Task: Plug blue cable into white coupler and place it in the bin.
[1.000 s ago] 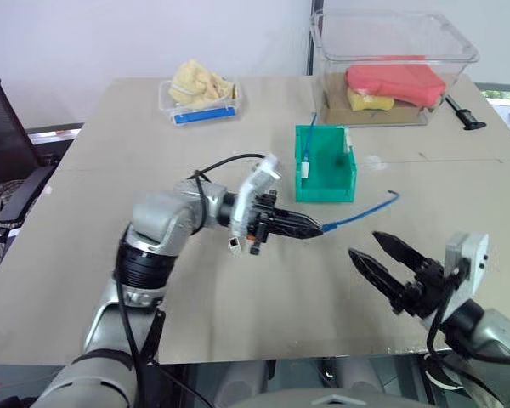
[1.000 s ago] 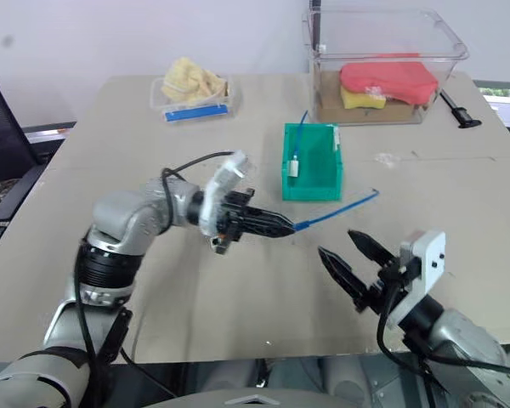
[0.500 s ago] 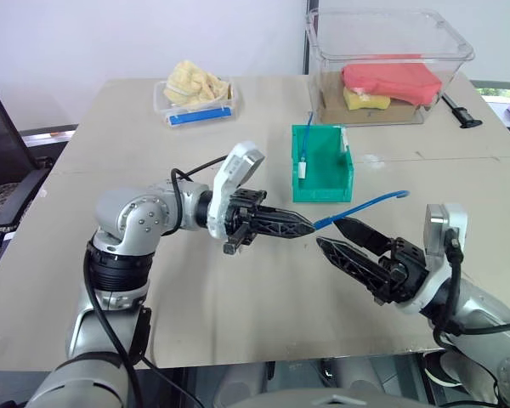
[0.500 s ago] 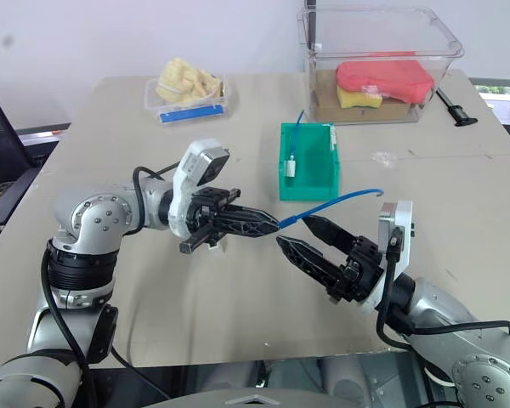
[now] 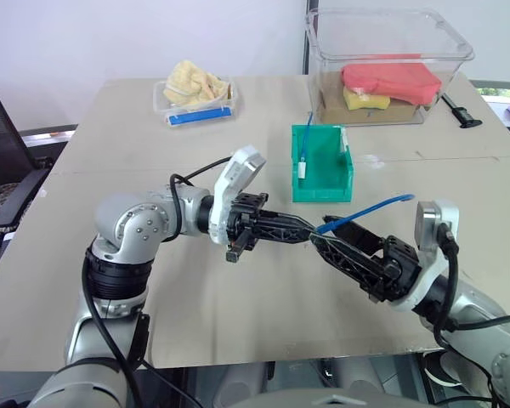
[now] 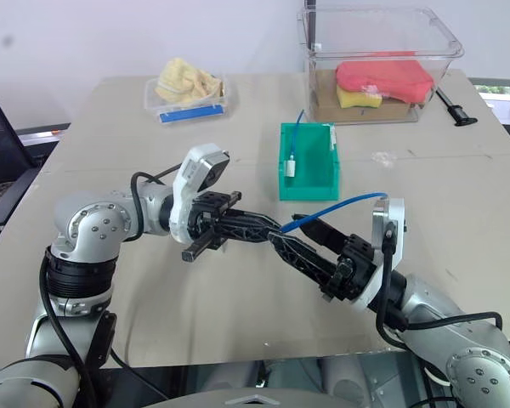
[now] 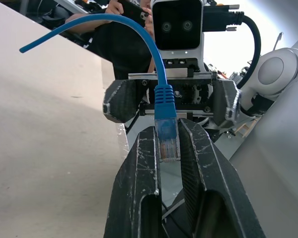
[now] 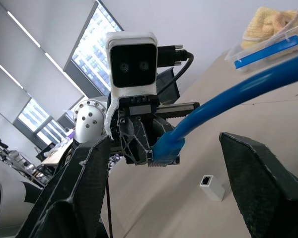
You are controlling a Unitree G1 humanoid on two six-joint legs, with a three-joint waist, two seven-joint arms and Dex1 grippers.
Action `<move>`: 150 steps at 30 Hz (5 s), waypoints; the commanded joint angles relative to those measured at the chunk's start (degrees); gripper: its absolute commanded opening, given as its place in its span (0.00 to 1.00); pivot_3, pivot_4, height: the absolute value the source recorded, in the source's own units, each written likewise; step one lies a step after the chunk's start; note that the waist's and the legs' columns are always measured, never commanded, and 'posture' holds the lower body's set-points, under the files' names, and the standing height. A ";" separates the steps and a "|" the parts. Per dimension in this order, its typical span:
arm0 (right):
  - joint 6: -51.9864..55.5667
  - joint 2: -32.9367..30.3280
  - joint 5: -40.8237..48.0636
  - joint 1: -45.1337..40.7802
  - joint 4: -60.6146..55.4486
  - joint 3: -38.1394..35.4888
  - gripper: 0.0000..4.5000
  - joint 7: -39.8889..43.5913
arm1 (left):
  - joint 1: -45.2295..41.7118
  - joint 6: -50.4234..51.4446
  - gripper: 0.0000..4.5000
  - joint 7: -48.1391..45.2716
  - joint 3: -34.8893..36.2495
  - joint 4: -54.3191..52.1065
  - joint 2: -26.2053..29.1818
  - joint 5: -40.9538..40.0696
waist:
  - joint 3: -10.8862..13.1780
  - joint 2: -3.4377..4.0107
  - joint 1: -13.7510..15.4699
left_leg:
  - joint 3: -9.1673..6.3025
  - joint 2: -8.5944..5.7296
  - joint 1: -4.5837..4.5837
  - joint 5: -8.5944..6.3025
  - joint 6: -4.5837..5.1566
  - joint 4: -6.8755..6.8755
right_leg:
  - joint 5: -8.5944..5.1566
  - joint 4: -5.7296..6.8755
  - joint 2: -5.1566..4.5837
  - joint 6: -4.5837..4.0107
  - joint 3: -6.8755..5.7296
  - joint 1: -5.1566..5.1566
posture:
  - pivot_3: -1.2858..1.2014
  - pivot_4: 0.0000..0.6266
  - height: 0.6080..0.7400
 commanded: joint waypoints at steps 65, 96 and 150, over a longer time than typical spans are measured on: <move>-8.25 -14.01 -45.81 -20.66 22.61 11.80 0.00 39.04 | 9.88 -75.51 0.10 -8.29 -14.05 34.13 -6.62 45.50 | -0.02 -0.04 1.31 | 0.32 -0.07 -0.10 -0.15 0.26 0.05 | 0.04 -0.04 -0.03 -0.01 -0.03 -0.07 | 0.52 0.24 1.00; -13.03 -9.73 -62.72 -31.35 42.87 20.78 0.00 58.22 | 3.64 -86.94 0.10 -9.09 -19.52 45.46 -11.40 53.24 | -0.11 -0.02 0.09 | 0.06 -0.05 -0.06 -0.02 0.02 0.02 | 0.05 0.02 -0.04 0.00 0.02 -0.11 | 0.52 0.24 1.00; -15.03 2.68 -64.18 12.92 1.98 -14.09 0.81 19.61 | -24.62 -14.84 0.21 38.23 -1.05 37.31 -27.38 35.16 | -0.85 -0.11 0.68 | -0.08 -0.11 0.23 0.00 -0.02 0.05 | -0.07 -0.01 0.03 0.29 -0.08 0.29 | 0.52 0.24 1.00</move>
